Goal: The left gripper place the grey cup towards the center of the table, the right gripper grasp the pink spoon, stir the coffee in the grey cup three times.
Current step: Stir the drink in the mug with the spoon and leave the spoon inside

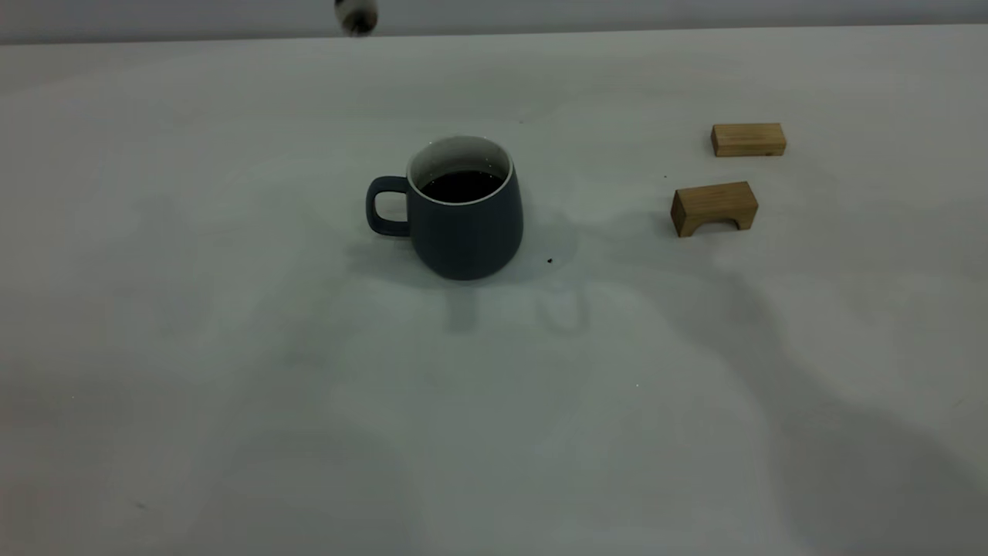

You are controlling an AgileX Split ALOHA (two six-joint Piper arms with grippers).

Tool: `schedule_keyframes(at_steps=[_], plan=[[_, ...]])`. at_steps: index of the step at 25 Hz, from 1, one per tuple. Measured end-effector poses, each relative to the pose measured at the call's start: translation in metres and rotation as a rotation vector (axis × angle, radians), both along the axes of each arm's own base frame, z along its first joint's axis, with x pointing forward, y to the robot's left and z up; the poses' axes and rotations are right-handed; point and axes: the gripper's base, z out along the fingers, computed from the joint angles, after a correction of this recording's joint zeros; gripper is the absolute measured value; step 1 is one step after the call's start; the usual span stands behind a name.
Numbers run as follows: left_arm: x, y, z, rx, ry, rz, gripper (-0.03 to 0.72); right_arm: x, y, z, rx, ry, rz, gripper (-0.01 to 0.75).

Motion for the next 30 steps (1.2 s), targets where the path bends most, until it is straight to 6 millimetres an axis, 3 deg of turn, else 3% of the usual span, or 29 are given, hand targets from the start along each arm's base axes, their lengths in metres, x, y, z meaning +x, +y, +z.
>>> schedule_keyframes(at_steps=[6, 16, 22, 25, 30], plan=[[0.0, 0.0, 0.0, -0.001, 0.0, 0.0, 0.243, 0.013, -0.004, -0.04, 0.0, 0.208, -0.122, 0.096], [0.0, 0.0, 0.0, -0.001, 0.0, 0.0, 0.243, 0.025, -0.025, -0.063, -0.056, 0.422, -0.264, 0.096], [0.0, 0.0, 0.0, -0.001, 0.0, 0.0, 0.243, 0.032, -0.041, -0.101, -0.04, 0.525, -0.282, 0.096], [0.0, 0.0, 0.0, -0.001, 0.0, 0.0, 0.243, 0.033, -0.041, -0.119, -0.023, 0.515, -0.277, 0.096], [0.0, 0.0, 0.0, -0.001, 0.0, 0.0, 0.243, 0.033, -0.042, -0.13, -0.054, 0.352, -0.222, 0.096]])
